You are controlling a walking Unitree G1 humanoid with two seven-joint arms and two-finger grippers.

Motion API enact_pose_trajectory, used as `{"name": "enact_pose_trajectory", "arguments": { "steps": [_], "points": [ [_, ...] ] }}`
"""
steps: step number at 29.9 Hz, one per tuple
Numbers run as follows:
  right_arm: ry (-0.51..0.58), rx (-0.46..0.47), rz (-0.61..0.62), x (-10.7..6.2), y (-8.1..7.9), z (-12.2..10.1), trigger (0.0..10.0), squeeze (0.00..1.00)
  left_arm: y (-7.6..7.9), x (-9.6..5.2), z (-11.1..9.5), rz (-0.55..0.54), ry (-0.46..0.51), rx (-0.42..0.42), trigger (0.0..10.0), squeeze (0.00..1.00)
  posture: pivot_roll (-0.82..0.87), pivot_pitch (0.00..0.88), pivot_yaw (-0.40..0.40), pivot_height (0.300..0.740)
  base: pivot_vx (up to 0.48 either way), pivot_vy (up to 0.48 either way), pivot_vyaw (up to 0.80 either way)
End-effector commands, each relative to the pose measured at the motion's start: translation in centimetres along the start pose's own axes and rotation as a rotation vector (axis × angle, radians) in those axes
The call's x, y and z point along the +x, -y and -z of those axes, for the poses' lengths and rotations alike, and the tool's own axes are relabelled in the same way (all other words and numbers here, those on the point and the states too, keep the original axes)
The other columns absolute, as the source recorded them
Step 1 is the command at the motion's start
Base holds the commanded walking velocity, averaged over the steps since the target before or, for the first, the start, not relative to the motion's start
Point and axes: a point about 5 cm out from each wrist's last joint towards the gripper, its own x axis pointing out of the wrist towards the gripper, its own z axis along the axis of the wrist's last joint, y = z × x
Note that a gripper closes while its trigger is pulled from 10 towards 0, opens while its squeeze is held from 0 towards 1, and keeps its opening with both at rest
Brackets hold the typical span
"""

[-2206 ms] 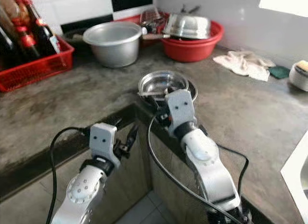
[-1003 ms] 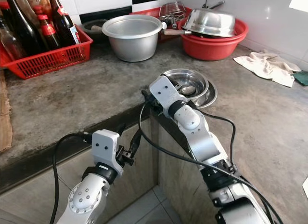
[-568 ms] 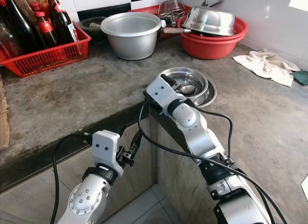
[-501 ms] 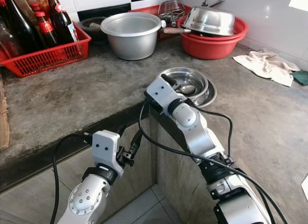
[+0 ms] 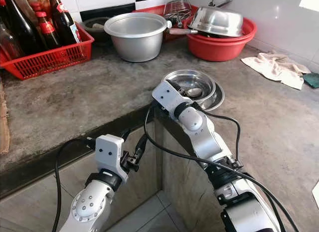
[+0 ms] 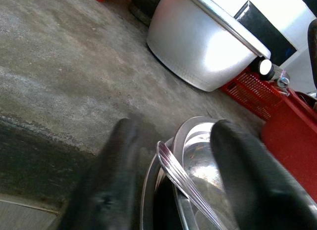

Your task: Kitchen organization

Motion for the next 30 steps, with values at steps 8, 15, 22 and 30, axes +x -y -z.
{"name": "enact_pose_trajectory", "arguments": {
  "steps": [8,15,22,30],
  "points": [
    [0.03,-0.003,0.04,0.3,1.0,-0.8,0.0,0.0,0.0,0.0,-0.4,-0.003,0.014,0.009,10.0,0.0,0.11,0.13,-0.058,0.74,0.0,0.0,0.0],
    [0.044,-0.002,0.087,0.3,1.9,-1.2,0.0,0.0,-0.1,0.1,-0.5,-0.006,0.017,0.012,10.0,0.0,0.11,0.127,-0.056,0.74,0.0,0.0,0.0],
    [0.106,0.043,0.227,-0.5,3.6,-2.2,0.0,0.0,-0.2,0.3,-0.5,-0.006,0.022,0.017,10.0,0.0,0.11,0.113,-0.055,0.74,0.0,0.0,0.0],
    [0.332,0.29,0.477,-3.7,6.2,-5.2,0.0,0.0,-0.4,0.5,-0.6,-0.009,0.026,0.02,10.0,0.0,0.11,0.097,-0.052,0.74,0.0,0.0,0.0]
  ]
}}
